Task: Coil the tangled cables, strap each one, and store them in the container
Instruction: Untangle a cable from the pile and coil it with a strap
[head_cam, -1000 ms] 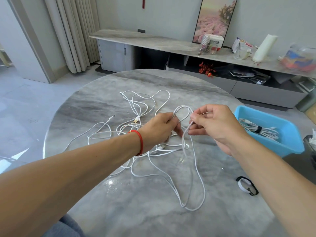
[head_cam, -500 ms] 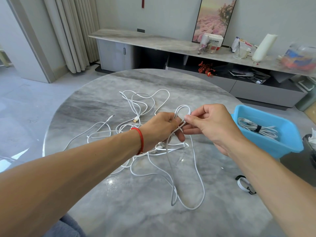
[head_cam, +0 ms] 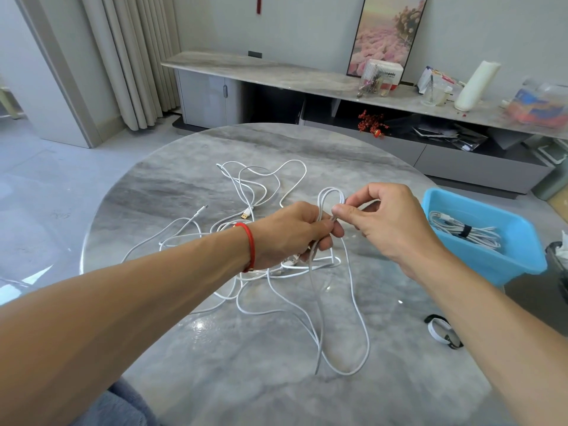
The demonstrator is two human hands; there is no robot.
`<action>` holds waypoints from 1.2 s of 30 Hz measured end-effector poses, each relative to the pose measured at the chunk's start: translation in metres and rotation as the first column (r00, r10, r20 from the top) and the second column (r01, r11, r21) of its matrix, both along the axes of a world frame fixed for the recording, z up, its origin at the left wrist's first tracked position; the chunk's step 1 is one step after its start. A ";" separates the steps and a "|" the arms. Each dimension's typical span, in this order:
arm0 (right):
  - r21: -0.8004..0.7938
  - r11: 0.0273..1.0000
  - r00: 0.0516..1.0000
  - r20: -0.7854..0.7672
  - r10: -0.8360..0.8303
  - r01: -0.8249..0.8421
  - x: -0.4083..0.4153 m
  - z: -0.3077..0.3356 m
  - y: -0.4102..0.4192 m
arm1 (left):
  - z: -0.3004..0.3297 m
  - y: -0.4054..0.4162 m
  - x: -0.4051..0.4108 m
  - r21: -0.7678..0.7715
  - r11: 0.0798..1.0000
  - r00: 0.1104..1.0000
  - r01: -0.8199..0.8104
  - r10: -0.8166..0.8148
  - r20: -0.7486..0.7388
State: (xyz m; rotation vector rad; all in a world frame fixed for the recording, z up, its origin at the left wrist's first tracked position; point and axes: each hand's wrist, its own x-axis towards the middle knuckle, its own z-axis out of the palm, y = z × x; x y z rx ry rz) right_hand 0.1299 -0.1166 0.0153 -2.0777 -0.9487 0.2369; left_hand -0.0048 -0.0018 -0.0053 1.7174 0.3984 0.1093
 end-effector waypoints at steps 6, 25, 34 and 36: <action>-0.050 0.992 0.938 -0.334 0.094 -0.117 -0.019 -0.005 0.004 | 0.001 0.006 0.005 -0.301 0.931 0.969 -0.209 0.238 0.062; -0.467 0.836 0.821 0.329 0.467 -0.288 -0.034 0.001 -0.001 | -0.003 0.023 -0.007 -0.183 0.973 0.987 -0.142 0.126 -0.096; -0.533 0.824 0.701 0.513 0.496 -0.192 -0.040 0.011 -0.002 | -0.002 0.009 -0.009 -0.215 0.975 0.987 0.058 -0.088 -0.131; -0.497 0.848 0.696 0.543 0.469 -0.183 -0.037 0.009 -0.002 | -0.003 0.006 -0.009 -0.191 0.976 0.979 0.101 -0.131 -0.153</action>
